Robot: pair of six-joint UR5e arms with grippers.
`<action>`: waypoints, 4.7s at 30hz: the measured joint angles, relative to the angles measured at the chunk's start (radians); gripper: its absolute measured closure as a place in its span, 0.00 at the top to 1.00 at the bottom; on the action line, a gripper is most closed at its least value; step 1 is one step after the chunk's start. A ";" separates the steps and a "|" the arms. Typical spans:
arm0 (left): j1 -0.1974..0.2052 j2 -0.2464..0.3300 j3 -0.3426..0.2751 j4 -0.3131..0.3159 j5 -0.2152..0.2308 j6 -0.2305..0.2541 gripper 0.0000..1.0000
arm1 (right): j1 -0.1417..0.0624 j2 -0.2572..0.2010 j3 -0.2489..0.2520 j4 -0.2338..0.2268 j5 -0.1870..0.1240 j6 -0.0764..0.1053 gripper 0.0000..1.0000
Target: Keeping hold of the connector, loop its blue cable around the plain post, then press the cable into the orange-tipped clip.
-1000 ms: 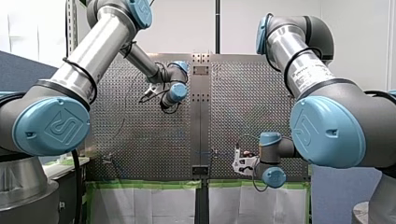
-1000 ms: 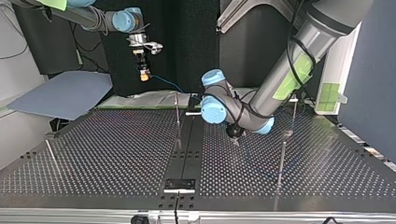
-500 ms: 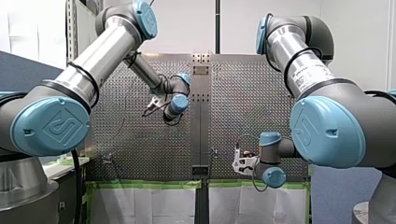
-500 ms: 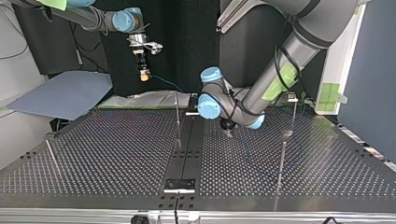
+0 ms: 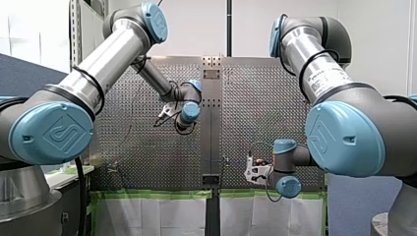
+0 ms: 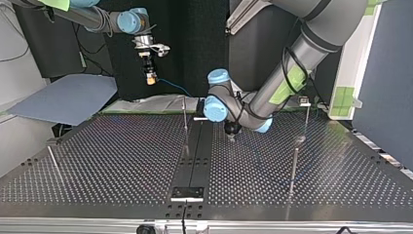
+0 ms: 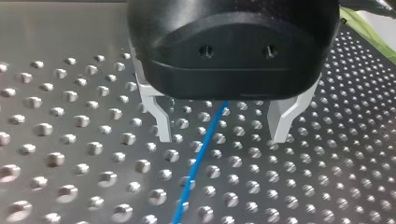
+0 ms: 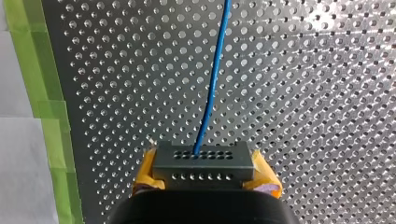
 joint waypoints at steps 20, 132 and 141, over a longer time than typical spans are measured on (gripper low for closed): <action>-0.043 -0.123 -0.027 -0.004 0.067 -0.065 1.00 | 0.000 0.000 0.000 0.005 -0.003 -0.002 0.00; -0.179 -0.233 -0.206 0.484 0.146 -0.722 0.00 | 0.013 0.006 -0.077 0.110 -0.067 -0.089 0.00; -0.193 -0.232 -0.206 0.470 0.067 -0.714 0.00 | 0.001 0.006 -0.078 0.115 -0.031 -0.085 0.00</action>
